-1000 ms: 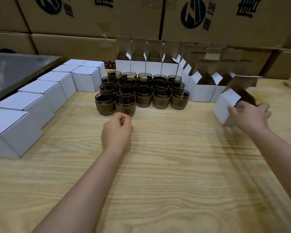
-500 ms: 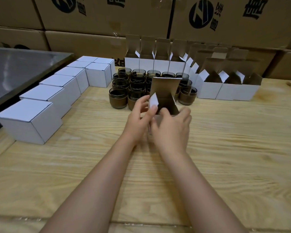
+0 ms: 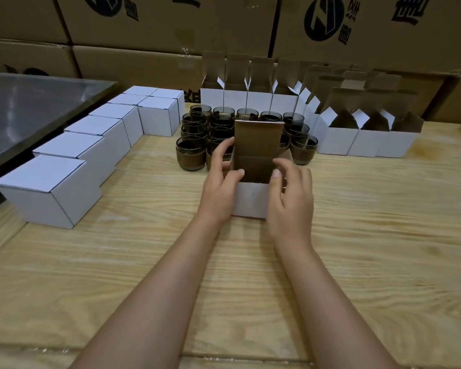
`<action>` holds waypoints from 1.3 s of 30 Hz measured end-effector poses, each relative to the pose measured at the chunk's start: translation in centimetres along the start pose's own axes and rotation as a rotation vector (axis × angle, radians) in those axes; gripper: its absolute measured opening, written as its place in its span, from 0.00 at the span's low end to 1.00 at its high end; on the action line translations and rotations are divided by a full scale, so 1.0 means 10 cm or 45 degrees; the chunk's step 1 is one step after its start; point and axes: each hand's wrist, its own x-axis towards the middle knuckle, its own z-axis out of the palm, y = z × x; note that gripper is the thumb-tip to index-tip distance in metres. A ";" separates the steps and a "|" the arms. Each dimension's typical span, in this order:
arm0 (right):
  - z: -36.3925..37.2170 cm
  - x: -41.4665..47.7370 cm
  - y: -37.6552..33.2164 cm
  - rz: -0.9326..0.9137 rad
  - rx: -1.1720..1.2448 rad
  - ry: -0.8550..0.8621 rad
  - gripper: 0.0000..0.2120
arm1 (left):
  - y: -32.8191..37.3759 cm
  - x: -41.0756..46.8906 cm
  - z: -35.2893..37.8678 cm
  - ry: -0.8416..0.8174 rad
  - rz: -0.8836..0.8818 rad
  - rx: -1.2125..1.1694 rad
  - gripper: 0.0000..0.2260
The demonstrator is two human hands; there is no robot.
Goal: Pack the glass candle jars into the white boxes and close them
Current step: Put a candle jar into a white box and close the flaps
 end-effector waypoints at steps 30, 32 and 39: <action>-0.20 0.46 0.44 0.704 1.404 -0.228 0.15 | 0.10 -0.03 -0.02 -0.073 0.006 -0.199 0.26; -0.13 0.60 0.53 0.657 1.058 0.019 0.10 | 0.09 -0.03 -0.01 -0.078 0.031 -0.179 0.25; 0.03 1.16 1.06 0.554 -0.207 -0.096 0.19 | 0.04 -0.02 -0.03 -0.078 0.049 -0.163 0.25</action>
